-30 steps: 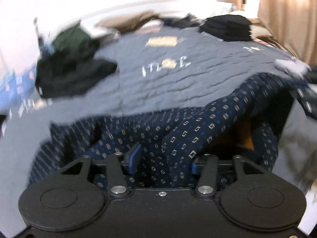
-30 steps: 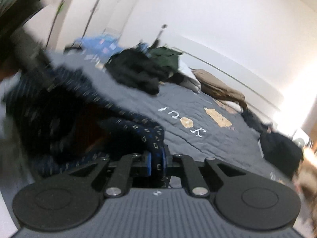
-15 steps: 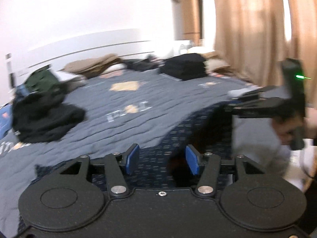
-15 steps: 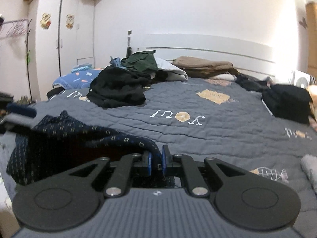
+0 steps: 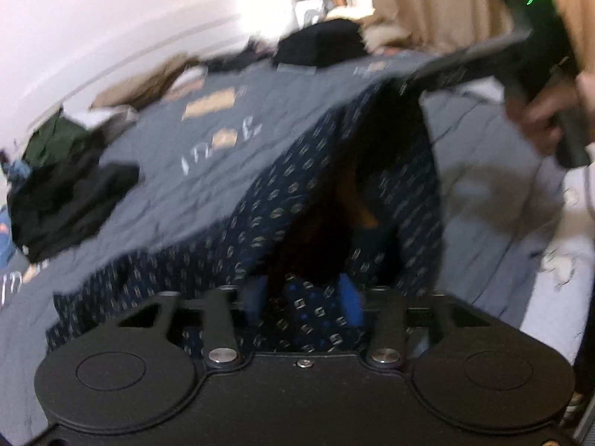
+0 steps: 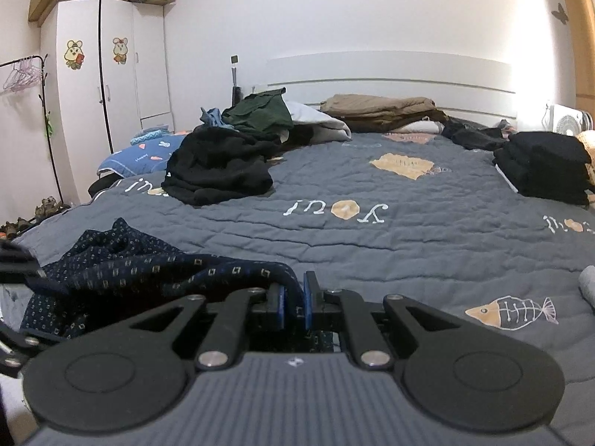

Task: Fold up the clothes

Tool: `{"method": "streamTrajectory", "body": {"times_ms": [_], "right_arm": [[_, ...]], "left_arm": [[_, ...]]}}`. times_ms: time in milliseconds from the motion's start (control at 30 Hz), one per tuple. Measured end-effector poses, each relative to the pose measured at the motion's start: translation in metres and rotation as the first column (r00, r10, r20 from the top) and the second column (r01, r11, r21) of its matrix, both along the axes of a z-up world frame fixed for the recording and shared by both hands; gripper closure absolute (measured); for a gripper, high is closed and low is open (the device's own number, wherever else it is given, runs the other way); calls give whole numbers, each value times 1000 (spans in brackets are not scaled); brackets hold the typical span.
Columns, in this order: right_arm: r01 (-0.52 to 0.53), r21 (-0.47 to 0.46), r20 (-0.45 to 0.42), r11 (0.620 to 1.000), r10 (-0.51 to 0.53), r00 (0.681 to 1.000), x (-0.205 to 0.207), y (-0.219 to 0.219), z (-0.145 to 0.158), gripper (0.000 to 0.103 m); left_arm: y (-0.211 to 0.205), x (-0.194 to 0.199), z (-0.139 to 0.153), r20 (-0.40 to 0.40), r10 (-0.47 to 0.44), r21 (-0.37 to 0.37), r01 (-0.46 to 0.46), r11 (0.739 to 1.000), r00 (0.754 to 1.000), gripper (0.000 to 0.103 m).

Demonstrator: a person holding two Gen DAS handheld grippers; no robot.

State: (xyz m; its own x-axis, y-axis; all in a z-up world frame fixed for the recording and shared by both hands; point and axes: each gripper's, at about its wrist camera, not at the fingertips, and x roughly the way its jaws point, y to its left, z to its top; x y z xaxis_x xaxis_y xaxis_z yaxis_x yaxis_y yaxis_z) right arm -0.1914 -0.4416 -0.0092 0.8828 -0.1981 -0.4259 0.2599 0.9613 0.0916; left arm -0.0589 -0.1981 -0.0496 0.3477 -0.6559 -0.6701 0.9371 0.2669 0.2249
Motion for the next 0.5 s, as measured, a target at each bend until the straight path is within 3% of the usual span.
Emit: {"method": "streamTrajectory", "body": {"times_ms": [200,433,500], "right_arm": [[-27,-11,-13,1000,27,1000,2,6,-2,93],[-46,-26,-54,999,45,998,7,14,-7,93],[-47,-32,-65,998,45,997,8,16,-8,93]], "left_arm": [[-8,26,-7,41,148,-6,-148,989,988,77],[-14,30,-12,56,173,10,-174,985,983,75],[-13,31,-11,43,180,16,-180,983,983,68]]}}
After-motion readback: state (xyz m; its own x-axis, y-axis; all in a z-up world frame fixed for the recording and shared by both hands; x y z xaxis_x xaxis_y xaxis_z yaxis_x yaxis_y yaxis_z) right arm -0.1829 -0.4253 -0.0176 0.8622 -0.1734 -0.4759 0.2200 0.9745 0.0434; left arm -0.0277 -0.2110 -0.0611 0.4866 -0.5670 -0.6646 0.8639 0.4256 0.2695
